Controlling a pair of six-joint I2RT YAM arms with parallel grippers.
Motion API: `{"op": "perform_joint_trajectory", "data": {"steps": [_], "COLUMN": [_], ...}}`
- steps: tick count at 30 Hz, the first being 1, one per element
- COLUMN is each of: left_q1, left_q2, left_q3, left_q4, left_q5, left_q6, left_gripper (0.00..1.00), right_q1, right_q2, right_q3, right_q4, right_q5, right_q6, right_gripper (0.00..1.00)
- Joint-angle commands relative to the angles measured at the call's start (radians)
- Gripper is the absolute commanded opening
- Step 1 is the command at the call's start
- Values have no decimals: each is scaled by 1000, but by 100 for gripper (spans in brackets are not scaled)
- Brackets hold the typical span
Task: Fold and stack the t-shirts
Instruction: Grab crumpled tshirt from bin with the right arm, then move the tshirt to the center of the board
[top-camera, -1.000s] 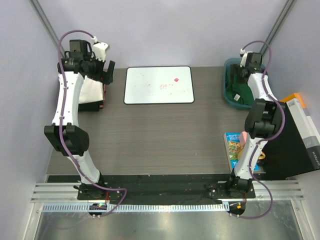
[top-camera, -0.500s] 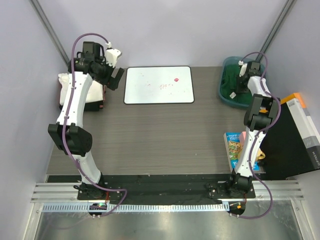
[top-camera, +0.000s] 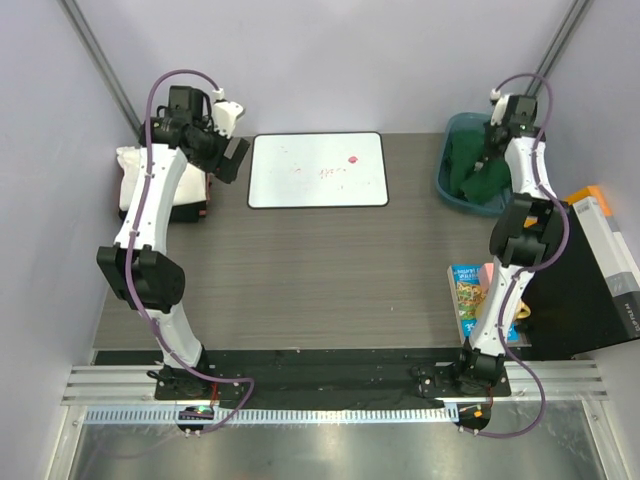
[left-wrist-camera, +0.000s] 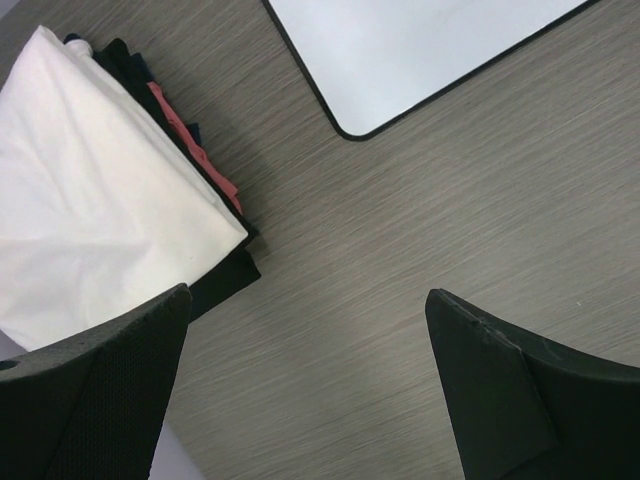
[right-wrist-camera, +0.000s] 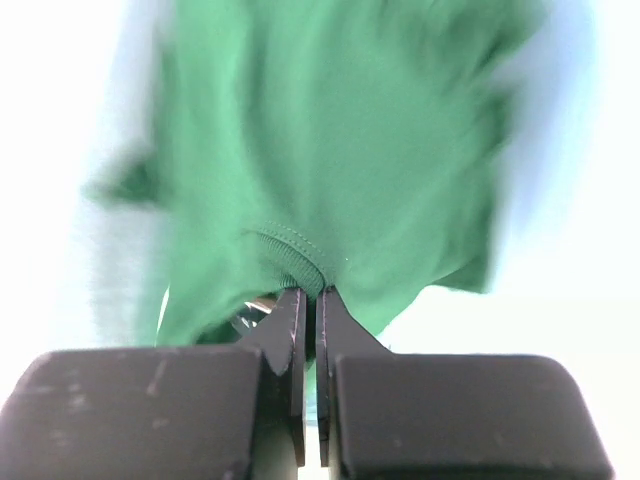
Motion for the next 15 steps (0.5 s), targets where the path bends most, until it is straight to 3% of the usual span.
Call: {"op": "perform_joint_trajectory", "data": {"steps": [1, 7, 12, 15], "left_q1": [-15, -21, -21, -21], "left_q2": [4, 16, 36, 56], "left_q3": [0, -3, -18, -14], "left_q4": [41, 87, 154, 176], "left_q5": [48, 71, 49, 43], "left_q6": [-30, -45, -62, -65], "left_gripper": [100, 100, 100, 100], "right_q1": [17, 92, 273, 351], "right_q2": [-226, -308, -400, -469], "right_q3": [192, 285, 253, 225], "right_q4": [57, 123, 171, 197], "right_q5": [1, 12, -74, -152], "right_q6": [-12, -115, -401, -492], "right_gripper": [1, 1, 1, 1]}}
